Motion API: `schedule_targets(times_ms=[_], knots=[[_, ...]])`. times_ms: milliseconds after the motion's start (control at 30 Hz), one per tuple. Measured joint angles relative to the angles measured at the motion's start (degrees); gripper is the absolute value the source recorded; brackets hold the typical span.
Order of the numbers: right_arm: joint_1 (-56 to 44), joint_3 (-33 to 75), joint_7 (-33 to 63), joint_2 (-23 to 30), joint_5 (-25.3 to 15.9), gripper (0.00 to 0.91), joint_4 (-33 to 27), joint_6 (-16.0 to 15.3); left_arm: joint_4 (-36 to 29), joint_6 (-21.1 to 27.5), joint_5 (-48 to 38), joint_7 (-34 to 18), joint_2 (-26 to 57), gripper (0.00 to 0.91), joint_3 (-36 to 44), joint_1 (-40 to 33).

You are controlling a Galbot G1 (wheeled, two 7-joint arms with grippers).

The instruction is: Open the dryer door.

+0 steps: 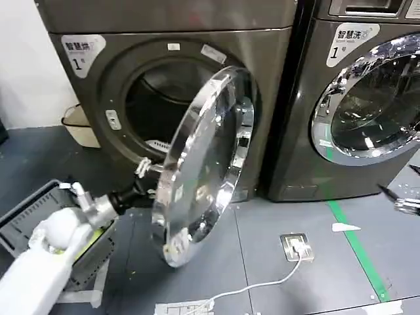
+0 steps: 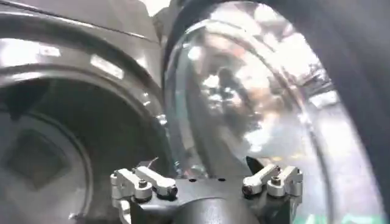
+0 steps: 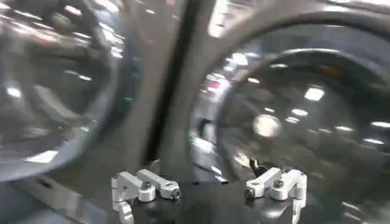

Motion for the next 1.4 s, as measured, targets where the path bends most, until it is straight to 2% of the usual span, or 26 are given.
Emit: schedule_targets(times_ms=[200, 500, 733, 867, 1000, 1133, 1300, 1400], knots=[[-2.99, 4.67, 4.75, 4.79, -2.37, 0.907, -2.9, -0.77, 1.05, -0.01, 0.2, -0.35, -1.57, 0.907, 5.06, -4.26], [-4.57, 11.31, 13.45, 10.86, -6.93, 0.907, -5.35, -4.45, 3.18, -0.35, 0.76, -0.86, -4.5, 0.907, 12.29, -10.3], [-4.4, 15.8, 16.62, 15.44, -10.6, 0.907, -7.05, -6.42, 5.08, -0.45, 1.59, -1.32, -7.25, 0.907, 17.74, -14.19], [-3.59, 17.8, 20.31, 18.19, -12.84, 0.907, -6.97, -9.26, 6.47, -0.42, 2.4, -2.04, -8.94, 0.907, 20.39, -16.43], [-2.43, 19.57, 23.83, 20.81, -16.8, 0.907, -7.02, -11.37, 8.31, -0.41, 3.44, -2.93, -10.86, 0.907, 22.6, -18.84], [-2.23, 21.71, 22.36, 22.59, -20.24, 0.907, -7.91, -9.1, 10.37, -0.45, 3.94, -3.19, -13.08, 0.907, 24.45, -21.03], [-3.11, 25.33, 21.19, 22.69, -23.88, 0.907, -8.88, -5.57, 12.65, -0.46, 4.87, -3.93, -15.35, 0.907, 26.23, -22.96], [-3.44, 27.5, 21.37, 22.4, -25.49, 0.907, -9.07, -4.55, 14.06, -0.47, 5.75, -4.99, -16.64, 0.907, 27.12, -24.1]])
